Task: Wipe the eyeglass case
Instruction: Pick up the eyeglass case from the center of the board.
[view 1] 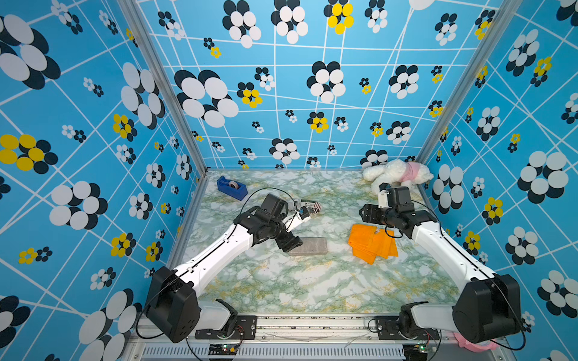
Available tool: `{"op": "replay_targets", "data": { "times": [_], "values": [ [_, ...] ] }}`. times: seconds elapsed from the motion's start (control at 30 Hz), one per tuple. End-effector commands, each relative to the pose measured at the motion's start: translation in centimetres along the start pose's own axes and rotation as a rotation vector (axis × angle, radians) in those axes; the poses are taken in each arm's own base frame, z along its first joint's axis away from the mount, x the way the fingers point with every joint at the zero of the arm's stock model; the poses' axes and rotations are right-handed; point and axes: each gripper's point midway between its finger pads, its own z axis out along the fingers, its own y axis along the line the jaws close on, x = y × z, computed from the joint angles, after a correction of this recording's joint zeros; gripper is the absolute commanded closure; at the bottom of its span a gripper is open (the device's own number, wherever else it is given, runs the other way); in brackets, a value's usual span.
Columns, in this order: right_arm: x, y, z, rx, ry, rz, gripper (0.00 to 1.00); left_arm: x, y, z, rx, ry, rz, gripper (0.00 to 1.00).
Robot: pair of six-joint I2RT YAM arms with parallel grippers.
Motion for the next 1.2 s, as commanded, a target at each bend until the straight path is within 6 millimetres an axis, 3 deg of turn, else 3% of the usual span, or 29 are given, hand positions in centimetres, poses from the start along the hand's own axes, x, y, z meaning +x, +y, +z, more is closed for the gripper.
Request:
{"op": "replay_targets", "data": {
  "times": [0.0, 0.27, 0.5, 0.9, 1.17],
  "values": [
    [-0.7, 1.8, 0.2, -0.042, 0.022, -0.022, 0.20, 1.0, -3.0, -0.5, 0.193, 0.079, 0.144, 0.22],
    [-1.5, 4.7, 2.8, -0.052, 0.070, -0.066, 0.17, 1.7, -1.0, 3.1, 0.295, 0.207, 0.213, 0.23],
    [-1.2, 4.6, 2.7, -0.050, 0.079, -0.089, 0.13, 4.2, -0.1, 6.2, 0.308, 0.276, 0.218, 0.22],
    [-1.4, 6.8, 4.8, -0.175, 0.084, -0.033, 0.10, 6.3, 1.9, 8.4, 0.245, 0.265, 0.219, 0.20],
    [-0.8, 7.3, 4.9, -0.211, 0.099, -0.021, 0.10, 7.2, 2.4, 9.7, 0.230, 0.279, 0.231, 0.19]
  ]
}}
